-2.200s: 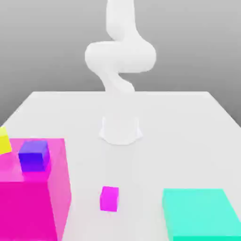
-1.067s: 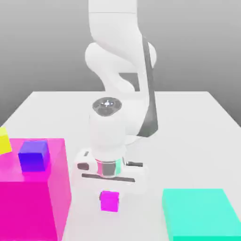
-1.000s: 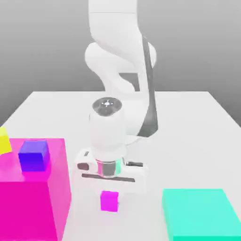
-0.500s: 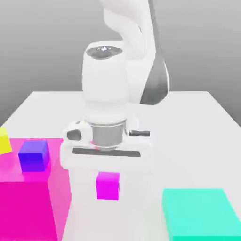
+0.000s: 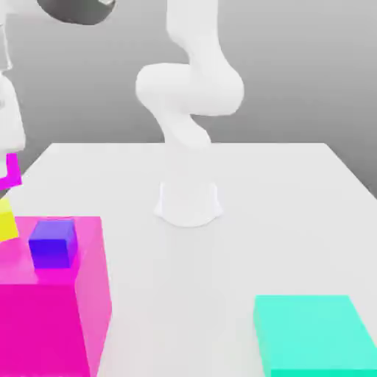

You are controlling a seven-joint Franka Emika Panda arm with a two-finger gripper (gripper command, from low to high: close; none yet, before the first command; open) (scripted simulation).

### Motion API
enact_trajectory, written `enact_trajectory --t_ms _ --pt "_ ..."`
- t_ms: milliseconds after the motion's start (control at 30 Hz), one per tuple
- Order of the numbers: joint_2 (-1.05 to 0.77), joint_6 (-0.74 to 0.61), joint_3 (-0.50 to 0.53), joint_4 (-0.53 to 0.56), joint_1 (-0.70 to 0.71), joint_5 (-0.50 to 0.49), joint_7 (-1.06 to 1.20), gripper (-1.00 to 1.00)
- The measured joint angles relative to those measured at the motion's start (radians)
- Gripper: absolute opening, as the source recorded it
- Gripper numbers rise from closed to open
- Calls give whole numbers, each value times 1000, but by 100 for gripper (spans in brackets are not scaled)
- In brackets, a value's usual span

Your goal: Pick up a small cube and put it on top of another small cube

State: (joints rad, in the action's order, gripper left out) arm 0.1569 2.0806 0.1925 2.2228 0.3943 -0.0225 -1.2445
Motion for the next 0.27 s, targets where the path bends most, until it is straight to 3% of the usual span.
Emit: enact_trajectory --t_ms 67,100,267 --pt "-28 63 8 44 8 0 -7 -100" --pt "-44 101 10 67 9 2 -6 100" --pt "-44 101 10 67 9 2 -6 100"
